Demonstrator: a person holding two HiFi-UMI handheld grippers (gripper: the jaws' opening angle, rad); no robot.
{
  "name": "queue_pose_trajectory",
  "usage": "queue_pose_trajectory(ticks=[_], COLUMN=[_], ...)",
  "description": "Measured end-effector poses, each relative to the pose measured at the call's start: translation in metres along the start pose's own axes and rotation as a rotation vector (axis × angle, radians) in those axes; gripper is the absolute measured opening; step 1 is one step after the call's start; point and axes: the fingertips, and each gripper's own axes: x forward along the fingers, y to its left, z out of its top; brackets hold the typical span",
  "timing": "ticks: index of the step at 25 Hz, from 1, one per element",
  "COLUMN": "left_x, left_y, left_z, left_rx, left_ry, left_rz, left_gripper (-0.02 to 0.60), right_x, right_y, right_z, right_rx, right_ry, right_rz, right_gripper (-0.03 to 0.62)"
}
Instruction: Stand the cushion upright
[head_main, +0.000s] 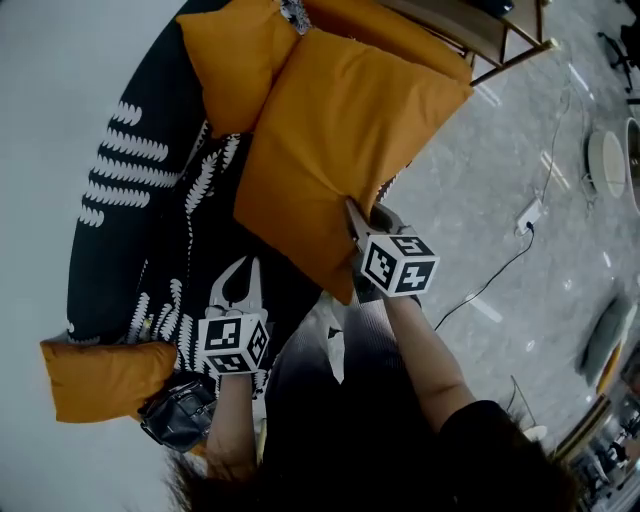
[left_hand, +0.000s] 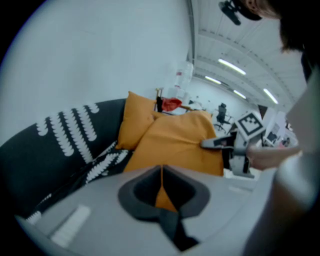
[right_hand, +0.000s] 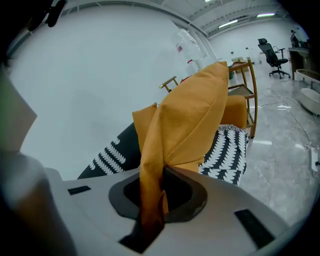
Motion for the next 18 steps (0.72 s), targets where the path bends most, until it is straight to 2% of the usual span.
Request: queue_pose_trajectory(ticks=[6, 11, 18], left_x=[-0.036, -0.07, -0.104], left_y=[0.006, 0.012, 0.021], left_z=[0.012, 0.01, -0.004], left_rx=[-0.032, -0.047, -0.107], left_ry=[-0.059, -0.091, -0.134], left_rz=[0.022, 0.025, 0.023], left_gripper=[0.015, 0.015, 0.015], right_x=[-0.027, -0.053, -0.092], right_y=[0.018, 0.027, 0.056], right_z=[0.02, 0.014, 0.004], right_rx=[-0.01, -0.005, -0.122], right_ry=[-0.024, 0.0, 0.028], right_rz=[-0.014, -0.042, -0.022], right_gripper=[0.037, 0.025, 0.015])
